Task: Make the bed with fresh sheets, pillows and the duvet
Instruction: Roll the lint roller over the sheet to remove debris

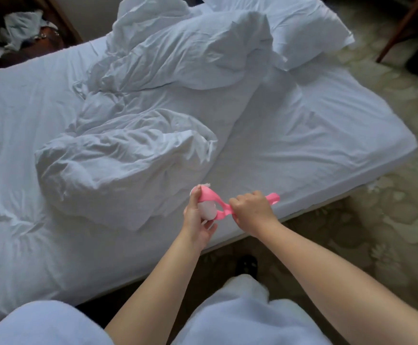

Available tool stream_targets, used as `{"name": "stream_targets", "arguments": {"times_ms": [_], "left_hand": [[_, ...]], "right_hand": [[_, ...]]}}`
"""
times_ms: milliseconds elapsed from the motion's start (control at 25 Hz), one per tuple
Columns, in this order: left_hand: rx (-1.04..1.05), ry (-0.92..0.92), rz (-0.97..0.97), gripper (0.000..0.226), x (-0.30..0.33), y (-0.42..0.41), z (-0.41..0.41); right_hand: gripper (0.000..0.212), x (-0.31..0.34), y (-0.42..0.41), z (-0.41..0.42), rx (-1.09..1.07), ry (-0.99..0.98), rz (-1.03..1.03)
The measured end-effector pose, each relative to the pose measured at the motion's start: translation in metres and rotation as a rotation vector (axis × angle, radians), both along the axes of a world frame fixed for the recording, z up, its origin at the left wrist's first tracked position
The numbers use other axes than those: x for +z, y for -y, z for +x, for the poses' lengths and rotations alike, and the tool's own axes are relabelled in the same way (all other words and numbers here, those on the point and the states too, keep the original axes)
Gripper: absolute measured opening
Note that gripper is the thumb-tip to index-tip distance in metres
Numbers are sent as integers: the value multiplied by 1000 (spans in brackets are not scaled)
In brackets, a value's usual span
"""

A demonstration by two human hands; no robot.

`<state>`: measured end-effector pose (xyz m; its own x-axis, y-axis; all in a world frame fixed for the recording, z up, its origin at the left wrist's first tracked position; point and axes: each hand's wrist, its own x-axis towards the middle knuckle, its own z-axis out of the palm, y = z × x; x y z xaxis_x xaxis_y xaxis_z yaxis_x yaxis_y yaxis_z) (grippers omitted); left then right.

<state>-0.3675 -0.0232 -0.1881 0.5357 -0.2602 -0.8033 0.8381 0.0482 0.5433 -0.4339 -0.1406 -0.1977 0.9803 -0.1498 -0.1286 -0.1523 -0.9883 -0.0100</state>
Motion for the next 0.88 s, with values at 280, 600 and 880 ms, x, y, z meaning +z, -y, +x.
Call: {"name": "stream_targets", "arguments": {"times_ms": [280, 600, 880], "left_hand": [[192, 75, 18, 27, 25, -34, -9], [602, 50, 76, 40, 34, -219, -19], [721, -71, 194, 91, 13, -344, 61]], "right_hand": [[41, 14, -17, 14, 235, -47, 7], [23, 23, -188, 58, 681, -61, 37], [27, 11, -303, 158, 871, -112, 35]]}}
